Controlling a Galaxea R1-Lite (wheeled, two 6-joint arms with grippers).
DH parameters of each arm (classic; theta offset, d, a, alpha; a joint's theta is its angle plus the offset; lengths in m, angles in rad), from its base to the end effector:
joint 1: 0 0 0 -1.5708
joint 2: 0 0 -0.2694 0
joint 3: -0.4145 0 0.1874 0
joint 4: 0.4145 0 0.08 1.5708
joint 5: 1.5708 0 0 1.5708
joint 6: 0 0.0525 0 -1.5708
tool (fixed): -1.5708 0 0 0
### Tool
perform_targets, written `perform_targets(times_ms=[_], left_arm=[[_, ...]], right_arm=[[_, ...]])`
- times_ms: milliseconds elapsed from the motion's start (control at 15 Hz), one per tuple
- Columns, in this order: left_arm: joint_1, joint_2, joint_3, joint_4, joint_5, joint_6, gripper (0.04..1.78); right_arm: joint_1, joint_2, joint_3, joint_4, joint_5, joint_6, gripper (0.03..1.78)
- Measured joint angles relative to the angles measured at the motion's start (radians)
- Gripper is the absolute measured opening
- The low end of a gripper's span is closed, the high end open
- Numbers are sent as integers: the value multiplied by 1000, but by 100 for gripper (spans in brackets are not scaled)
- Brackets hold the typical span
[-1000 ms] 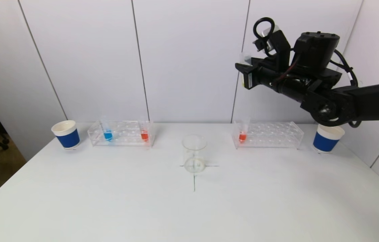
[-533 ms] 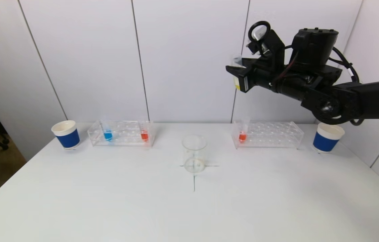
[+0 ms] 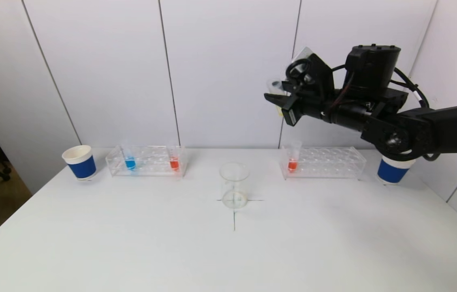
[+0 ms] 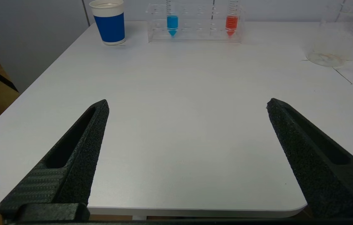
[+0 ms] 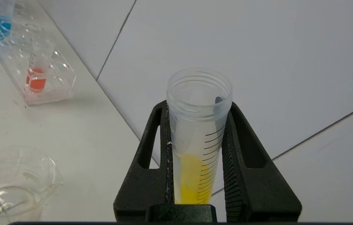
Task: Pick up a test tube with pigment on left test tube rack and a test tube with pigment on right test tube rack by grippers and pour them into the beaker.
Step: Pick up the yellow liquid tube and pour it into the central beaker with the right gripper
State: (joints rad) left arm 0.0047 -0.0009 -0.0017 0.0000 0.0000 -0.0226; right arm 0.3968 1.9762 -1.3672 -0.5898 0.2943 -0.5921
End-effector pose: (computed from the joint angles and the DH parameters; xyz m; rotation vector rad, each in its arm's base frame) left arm 0.0344 0.0002 0.0760 -0.0226 -0.0027 0.0047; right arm 0.3818 0.1765 0.2088 -0.5691 -0.1855 0.6763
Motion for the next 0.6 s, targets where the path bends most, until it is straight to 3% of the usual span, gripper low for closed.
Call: perform_targets(times_ms=[400,600], left_arm=[[0,0,0,0,0,0,176],[0,0,0,0,0,0,176]], right_arm=[[1,18,49,-6,86,-176,50],[7,23,86,-63,117,-237,50]])
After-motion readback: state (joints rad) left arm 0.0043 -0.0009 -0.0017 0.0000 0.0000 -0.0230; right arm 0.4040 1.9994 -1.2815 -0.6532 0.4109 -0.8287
